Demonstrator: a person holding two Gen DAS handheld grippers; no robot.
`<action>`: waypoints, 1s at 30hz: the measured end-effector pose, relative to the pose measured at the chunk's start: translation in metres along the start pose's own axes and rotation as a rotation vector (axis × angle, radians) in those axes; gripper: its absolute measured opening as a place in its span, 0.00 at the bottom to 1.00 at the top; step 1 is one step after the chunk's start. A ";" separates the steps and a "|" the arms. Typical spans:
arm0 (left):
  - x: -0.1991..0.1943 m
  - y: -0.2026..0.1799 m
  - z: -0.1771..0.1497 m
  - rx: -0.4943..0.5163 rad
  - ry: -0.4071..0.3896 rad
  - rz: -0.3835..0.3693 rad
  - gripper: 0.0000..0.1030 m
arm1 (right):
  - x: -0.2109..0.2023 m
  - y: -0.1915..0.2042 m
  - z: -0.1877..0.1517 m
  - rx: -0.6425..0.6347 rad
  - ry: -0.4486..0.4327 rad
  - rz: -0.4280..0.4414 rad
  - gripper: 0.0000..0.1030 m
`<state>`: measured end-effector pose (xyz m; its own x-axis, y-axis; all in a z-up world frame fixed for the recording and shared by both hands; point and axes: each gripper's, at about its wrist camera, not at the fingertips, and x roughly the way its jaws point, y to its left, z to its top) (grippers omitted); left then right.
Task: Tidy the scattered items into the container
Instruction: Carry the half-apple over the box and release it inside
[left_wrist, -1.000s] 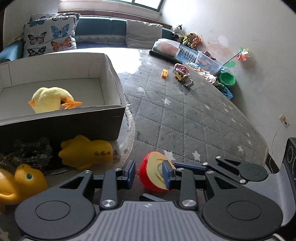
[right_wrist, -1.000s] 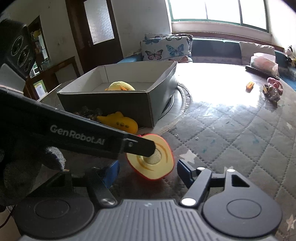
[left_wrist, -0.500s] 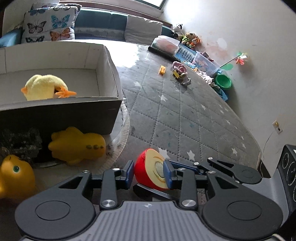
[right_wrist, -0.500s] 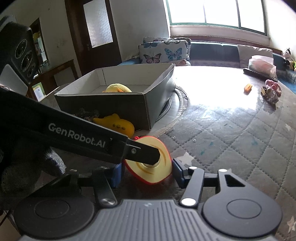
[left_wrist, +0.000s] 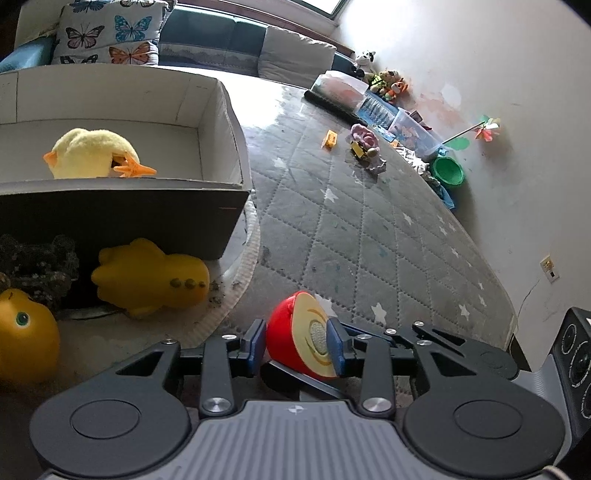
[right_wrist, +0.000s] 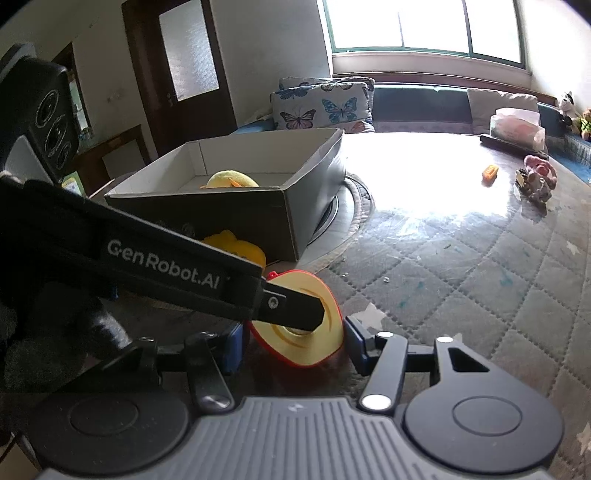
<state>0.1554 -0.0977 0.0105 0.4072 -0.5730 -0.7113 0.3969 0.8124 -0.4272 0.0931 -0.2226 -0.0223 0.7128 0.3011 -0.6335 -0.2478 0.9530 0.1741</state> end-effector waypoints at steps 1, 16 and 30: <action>0.000 0.000 -0.001 0.002 -0.002 0.000 0.37 | 0.000 0.000 0.000 0.002 -0.001 0.000 0.54; -0.018 -0.001 0.001 0.008 -0.053 0.018 0.37 | -0.008 0.012 0.009 -0.013 -0.026 0.009 0.54; -0.058 0.005 0.016 0.013 -0.145 0.054 0.37 | -0.013 0.041 0.041 -0.092 -0.075 0.033 0.54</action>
<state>0.1467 -0.0621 0.0583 0.5428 -0.5388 -0.6443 0.3814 0.8416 -0.3824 0.1008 -0.1865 0.0244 0.7493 0.3372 -0.5700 -0.3286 0.9365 0.1220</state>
